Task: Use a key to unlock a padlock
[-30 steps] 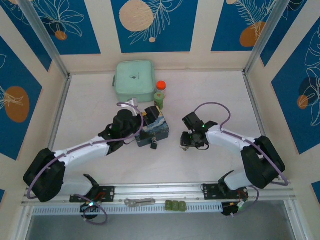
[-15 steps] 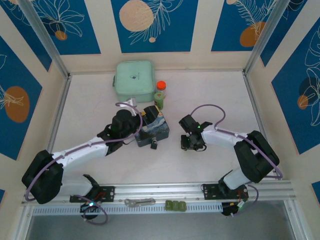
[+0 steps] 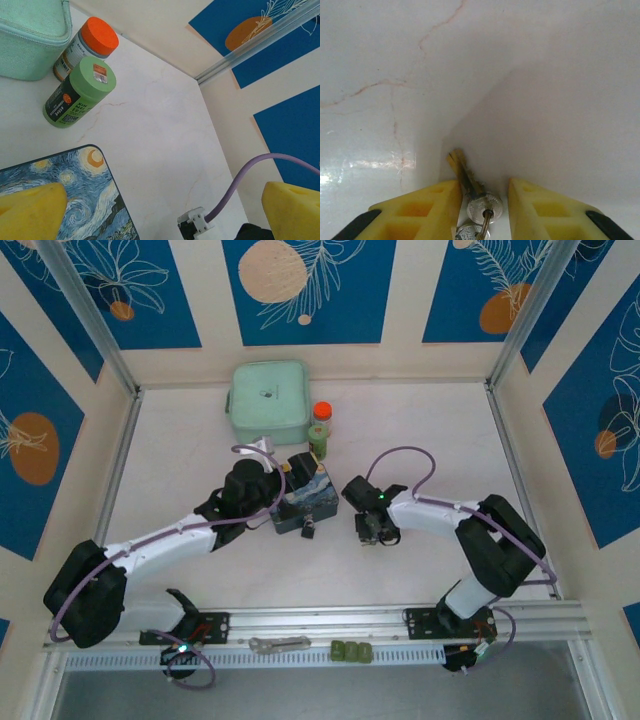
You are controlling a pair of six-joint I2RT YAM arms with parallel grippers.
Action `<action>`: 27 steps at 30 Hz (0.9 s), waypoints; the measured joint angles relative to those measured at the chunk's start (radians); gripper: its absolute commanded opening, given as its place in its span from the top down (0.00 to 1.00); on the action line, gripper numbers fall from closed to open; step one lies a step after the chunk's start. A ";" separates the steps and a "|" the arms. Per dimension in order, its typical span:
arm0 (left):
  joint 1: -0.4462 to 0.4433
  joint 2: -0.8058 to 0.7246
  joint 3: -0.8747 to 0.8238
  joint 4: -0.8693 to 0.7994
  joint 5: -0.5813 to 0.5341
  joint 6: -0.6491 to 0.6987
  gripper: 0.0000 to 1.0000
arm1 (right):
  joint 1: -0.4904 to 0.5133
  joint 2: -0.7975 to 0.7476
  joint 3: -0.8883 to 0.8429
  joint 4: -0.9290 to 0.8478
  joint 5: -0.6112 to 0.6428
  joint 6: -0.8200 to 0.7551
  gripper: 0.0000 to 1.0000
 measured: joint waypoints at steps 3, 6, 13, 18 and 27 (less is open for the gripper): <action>0.000 0.000 0.003 -0.006 -0.002 0.002 0.00 | 0.016 0.016 0.013 -0.011 0.025 0.009 0.74; 0.000 0.000 0.013 -0.009 -0.002 0.002 0.00 | 0.024 0.032 0.032 -0.028 0.029 0.015 0.85; 0.000 0.000 0.016 -0.010 -0.002 0.002 0.00 | 0.019 0.030 0.044 -0.040 0.019 0.016 1.00; 0.000 0.000 0.016 -0.008 0.000 0.021 0.00 | -0.062 -0.046 -0.008 0.016 -0.104 0.016 1.00; 0.000 0.037 0.016 0.089 0.076 0.028 0.00 | -0.295 -0.280 -0.082 0.094 -0.420 0.020 1.00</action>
